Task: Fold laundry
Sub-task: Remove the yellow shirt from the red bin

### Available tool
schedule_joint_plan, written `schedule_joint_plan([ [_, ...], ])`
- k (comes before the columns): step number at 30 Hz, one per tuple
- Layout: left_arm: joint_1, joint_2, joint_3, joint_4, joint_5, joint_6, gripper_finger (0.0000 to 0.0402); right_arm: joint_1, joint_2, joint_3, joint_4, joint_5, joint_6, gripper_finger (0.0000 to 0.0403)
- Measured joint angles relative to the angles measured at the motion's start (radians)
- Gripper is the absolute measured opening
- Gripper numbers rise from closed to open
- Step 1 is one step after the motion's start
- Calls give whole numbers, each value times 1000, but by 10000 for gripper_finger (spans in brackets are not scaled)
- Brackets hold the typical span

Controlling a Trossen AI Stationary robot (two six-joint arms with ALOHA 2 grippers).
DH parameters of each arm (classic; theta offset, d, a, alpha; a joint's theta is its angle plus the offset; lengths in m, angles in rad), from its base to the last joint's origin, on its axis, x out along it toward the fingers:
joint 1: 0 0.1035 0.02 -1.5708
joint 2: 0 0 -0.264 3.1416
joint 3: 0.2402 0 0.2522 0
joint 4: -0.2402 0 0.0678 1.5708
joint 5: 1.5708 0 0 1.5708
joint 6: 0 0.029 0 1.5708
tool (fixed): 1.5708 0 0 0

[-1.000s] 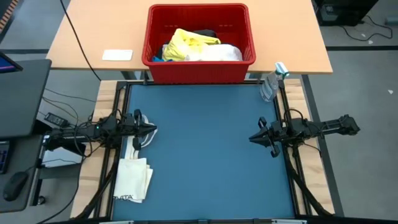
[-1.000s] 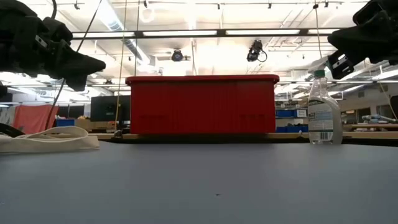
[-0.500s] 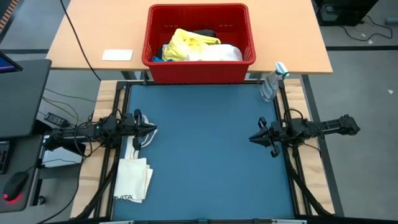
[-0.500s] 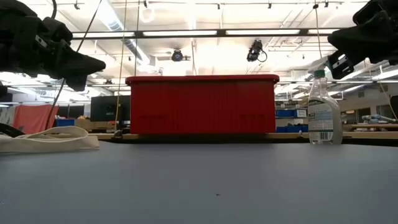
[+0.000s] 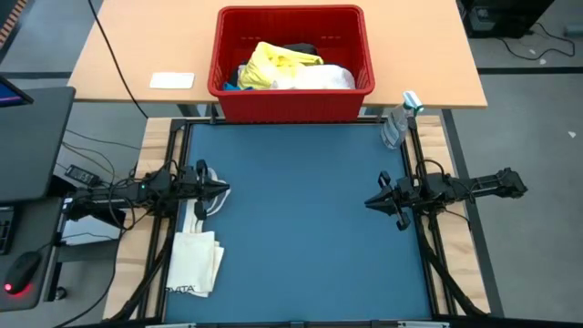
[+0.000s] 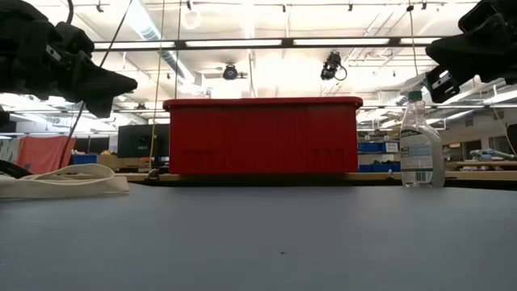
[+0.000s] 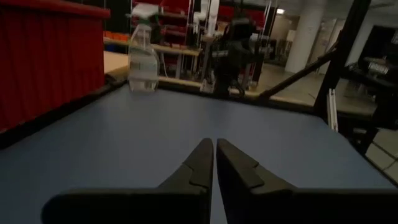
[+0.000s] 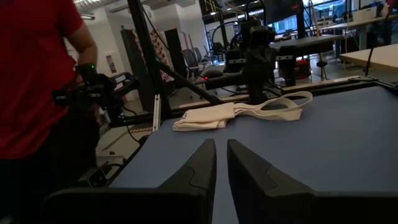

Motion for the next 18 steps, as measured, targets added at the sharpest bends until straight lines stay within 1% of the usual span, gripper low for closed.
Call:
schedule_joint_plan([
  [6,1,0,0,17,-5,-18,25,0,0,0,0,0,0,49],
  [8,1,0,0,17,-15,-116,25,0,0,0,0,0,0,49],
  [11,1,0,0,17,-26,-317,25,0,0,0,0,0,0,50],
  [13,2,-1,0,35,-33,-400,25,0,0,0,3,3,-14,50],
  [14,2,-1,0,62,-48,-432,25,0,1,0,21,29,-47,50],
  [16,2,-2,0,124,-112,-508,25,0,1,0,123,103,-26,50],
  [18,2,2,0,215,-218,-545,25,-1,0,0,266,200,11,50],
])
